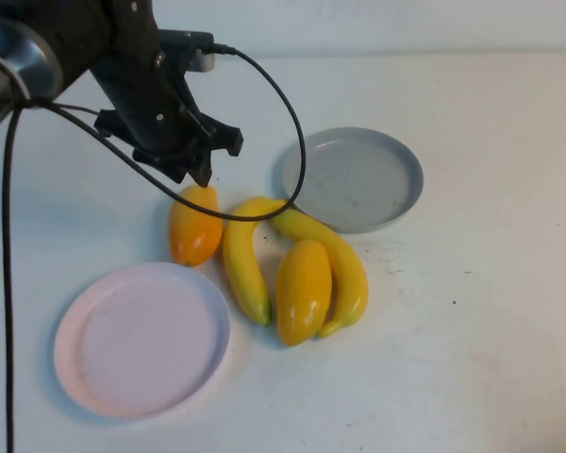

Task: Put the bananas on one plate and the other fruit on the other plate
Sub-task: Put one type of fruit in the left plate

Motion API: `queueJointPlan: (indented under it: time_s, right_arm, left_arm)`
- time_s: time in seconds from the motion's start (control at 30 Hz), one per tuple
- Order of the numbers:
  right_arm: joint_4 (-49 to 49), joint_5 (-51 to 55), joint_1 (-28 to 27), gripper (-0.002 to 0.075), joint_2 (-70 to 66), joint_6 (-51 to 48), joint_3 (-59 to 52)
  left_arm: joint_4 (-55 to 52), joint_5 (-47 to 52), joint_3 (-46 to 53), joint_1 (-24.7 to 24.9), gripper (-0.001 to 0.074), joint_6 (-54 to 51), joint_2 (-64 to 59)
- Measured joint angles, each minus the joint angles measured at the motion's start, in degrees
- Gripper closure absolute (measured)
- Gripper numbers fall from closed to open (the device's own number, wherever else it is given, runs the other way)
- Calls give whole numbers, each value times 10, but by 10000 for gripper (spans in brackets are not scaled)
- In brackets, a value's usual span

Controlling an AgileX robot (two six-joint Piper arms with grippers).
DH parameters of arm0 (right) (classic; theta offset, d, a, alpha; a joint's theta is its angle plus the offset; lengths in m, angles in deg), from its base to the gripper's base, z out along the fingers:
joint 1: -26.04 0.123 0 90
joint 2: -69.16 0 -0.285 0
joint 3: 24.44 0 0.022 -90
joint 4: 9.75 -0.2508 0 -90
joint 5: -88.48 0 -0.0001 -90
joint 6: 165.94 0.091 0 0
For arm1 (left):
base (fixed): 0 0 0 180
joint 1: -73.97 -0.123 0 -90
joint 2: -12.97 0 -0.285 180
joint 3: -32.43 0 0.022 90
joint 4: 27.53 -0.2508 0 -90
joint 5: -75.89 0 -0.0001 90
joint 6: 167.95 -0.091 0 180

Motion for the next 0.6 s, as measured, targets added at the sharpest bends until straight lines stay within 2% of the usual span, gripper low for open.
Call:
queueJointPlan:
  time_s: [0.17,0.23,0.3,0.6]
  right_arm:
    - [0,0,0,742,0,0,0]
    - [0,0,0,742,0,0,0]
    - [0,0,0,742,0,0,0]
    - [0,0,0,741,0,0,0]
  left_arm:
    - [-5,2,-6,0,165,12,-33]
    - [-7,-4,-6,0,94,31,-46]
    - [-13,-12,-6,0,69,47,-57]
    - [-24,-42,-7,0,66,64,-94]
